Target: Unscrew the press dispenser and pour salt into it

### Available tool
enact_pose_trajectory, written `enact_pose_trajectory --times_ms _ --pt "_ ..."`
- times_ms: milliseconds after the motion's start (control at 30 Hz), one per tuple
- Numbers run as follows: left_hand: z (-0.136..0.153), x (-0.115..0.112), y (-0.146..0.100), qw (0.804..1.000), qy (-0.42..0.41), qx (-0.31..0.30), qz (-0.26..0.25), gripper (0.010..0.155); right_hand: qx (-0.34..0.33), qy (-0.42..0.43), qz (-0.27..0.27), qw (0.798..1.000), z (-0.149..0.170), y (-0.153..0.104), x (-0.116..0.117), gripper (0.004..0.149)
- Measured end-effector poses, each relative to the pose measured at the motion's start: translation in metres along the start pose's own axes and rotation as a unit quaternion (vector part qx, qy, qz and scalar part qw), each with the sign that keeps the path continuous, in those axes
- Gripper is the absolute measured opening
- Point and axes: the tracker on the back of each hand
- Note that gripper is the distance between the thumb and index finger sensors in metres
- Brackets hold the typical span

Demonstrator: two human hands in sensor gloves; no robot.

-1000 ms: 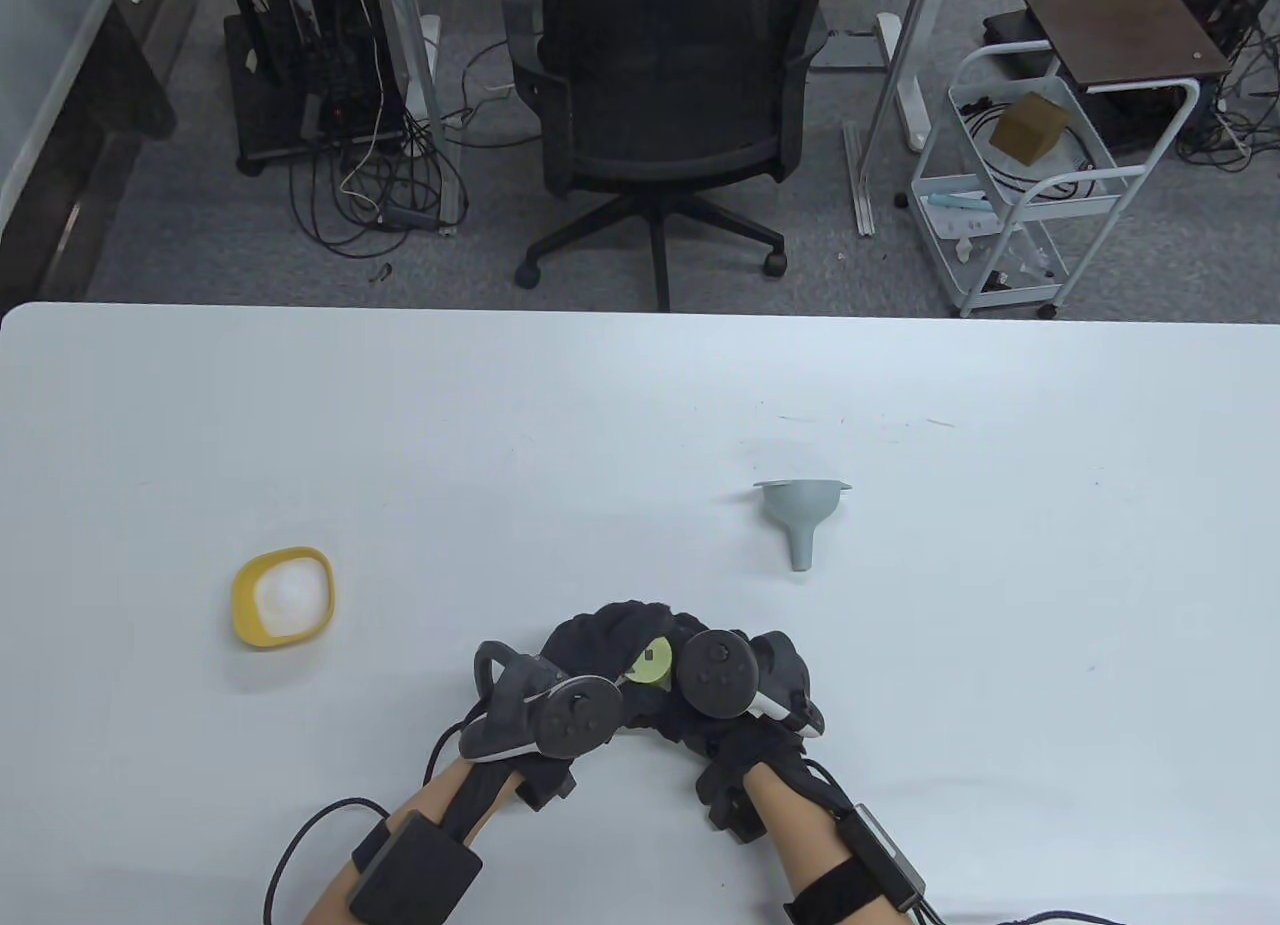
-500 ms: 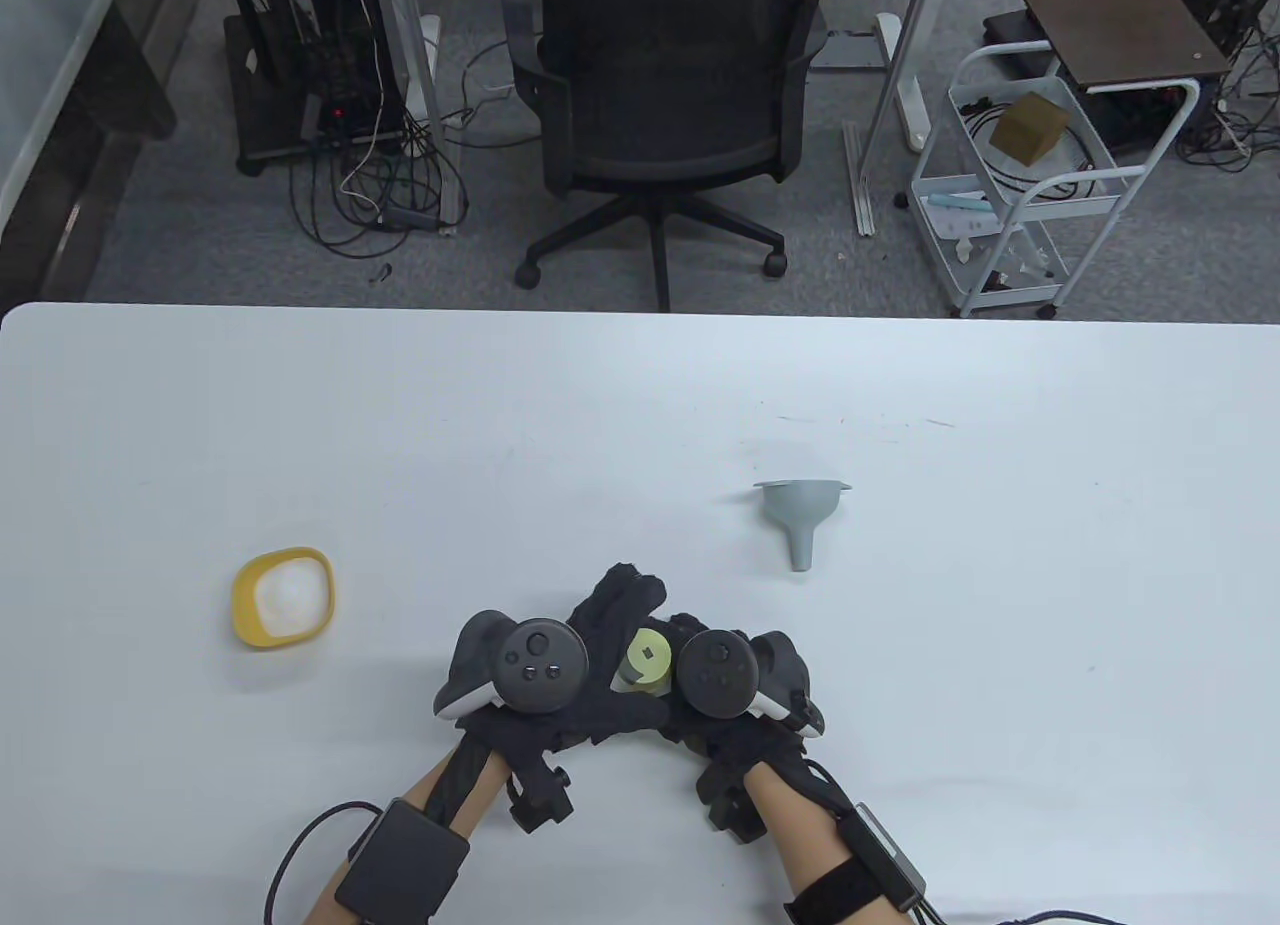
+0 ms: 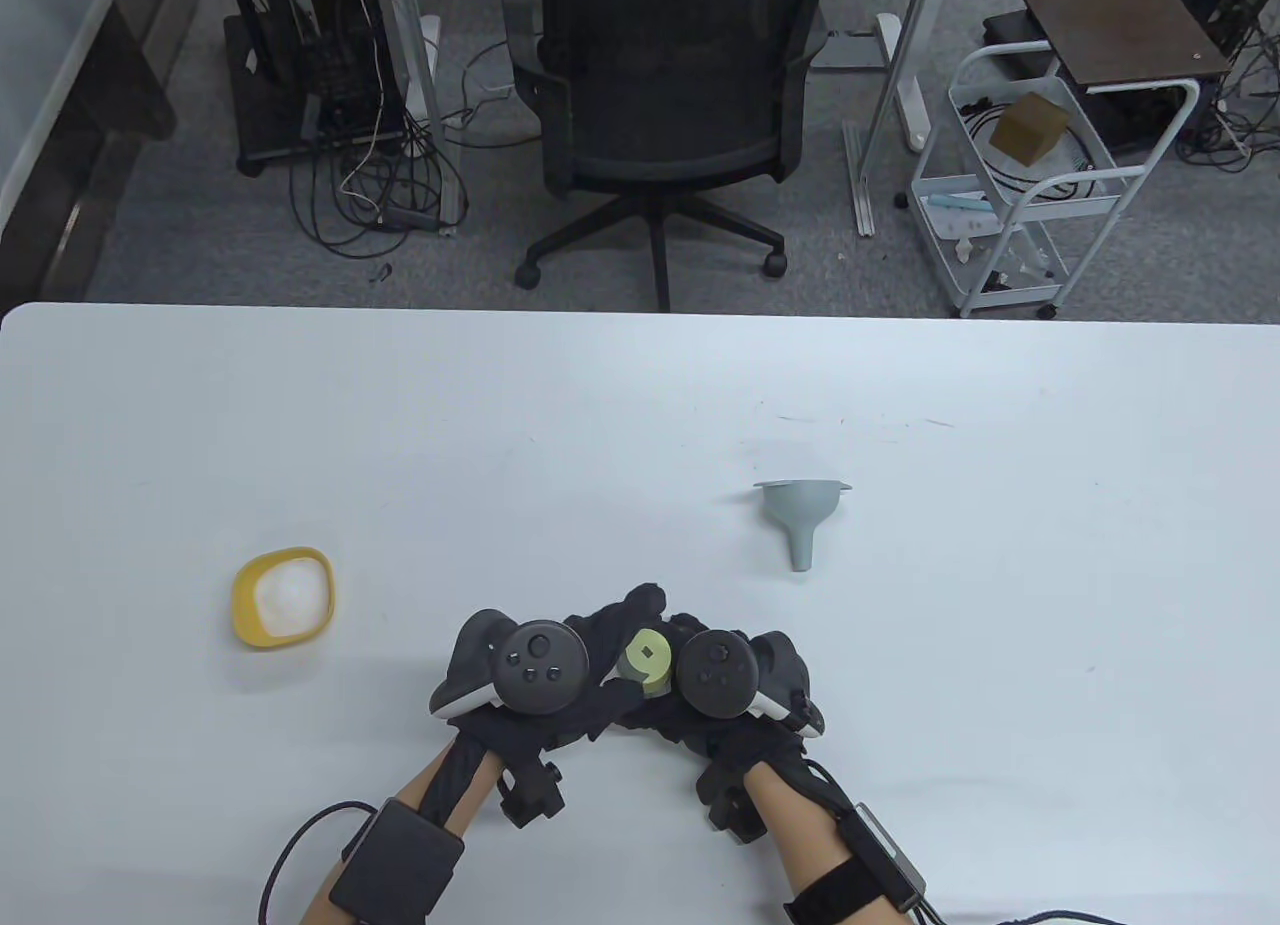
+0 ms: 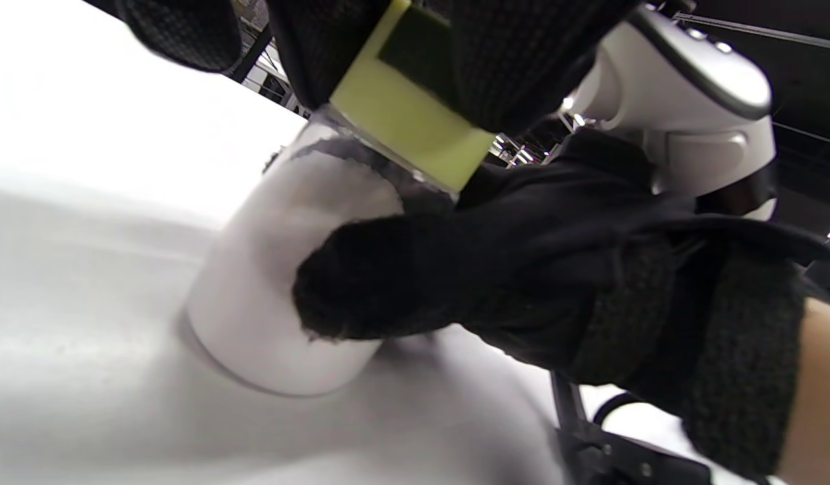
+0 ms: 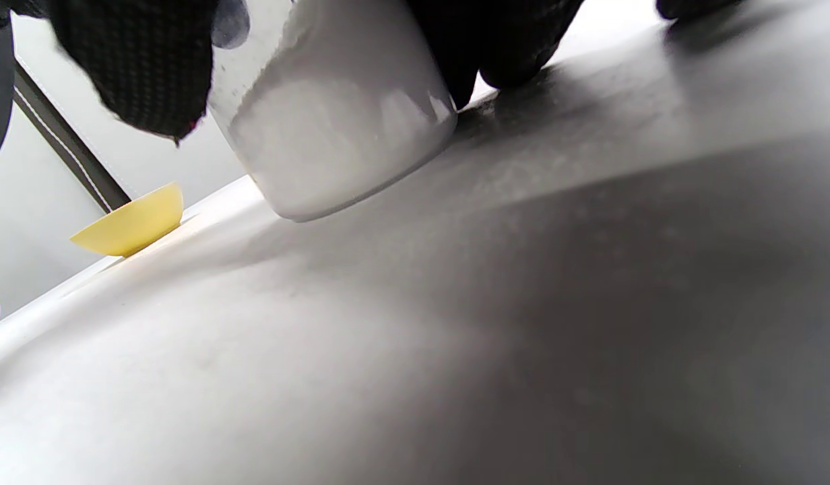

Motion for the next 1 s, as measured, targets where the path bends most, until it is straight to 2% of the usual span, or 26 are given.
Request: enact_pose_trajectory --times_ms 167,367,533,633,800,900,1000 --pt "-0.003 -0.004 0.000 0.999 0.039 0.025 -0.021 0.099 0.000 0.000 0.000 1.000 0.000 0.000 0.000 0.090" --pt "-0.008 -0.009 -0.001 0.989 0.094 0.083 -0.079 0.100 0.000 0.000 0.000 1.000 0.000 0.000 0.000 0.090" --pt "-0.004 -0.005 -0.001 0.992 0.053 0.103 -0.043 0.115 0.000 0.000 0.000 1.000 0.000 0.000 0.000 0.090" --pt "0.003 -0.001 0.000 0.998 -0.008 0.062 0.000 0.122 0.000 0.000 0.000 1.000 0.000 0.000 0.000 0.090" --pt "0.010 0.000 0.001 0.995 -0.095 -0.001 0.029 0.102 0.000 0.000 0.000 1.000 0.000 0.000 0.000 0.090" --pt "0.008 -0.002 0.003 0.995 -0.078 -0.015 0.054 0.091 0.000 0.000 0.000 1.000 0.000 0.000 0.000 0.090" --pt "0.006 -0.001 0.004 0.998 -0.045 0.003 0.035 0.087 0.000 0.000 0.000 1.000 0.000 0.000 0.000 0.090"
Point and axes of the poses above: the tracker on the back of each hand, its own z axis roughly to the little-finger side, its own y axis roughly from the wrist to the fingertips, x = y × z, and after that the axes turned 8 degrees about y, right-handed
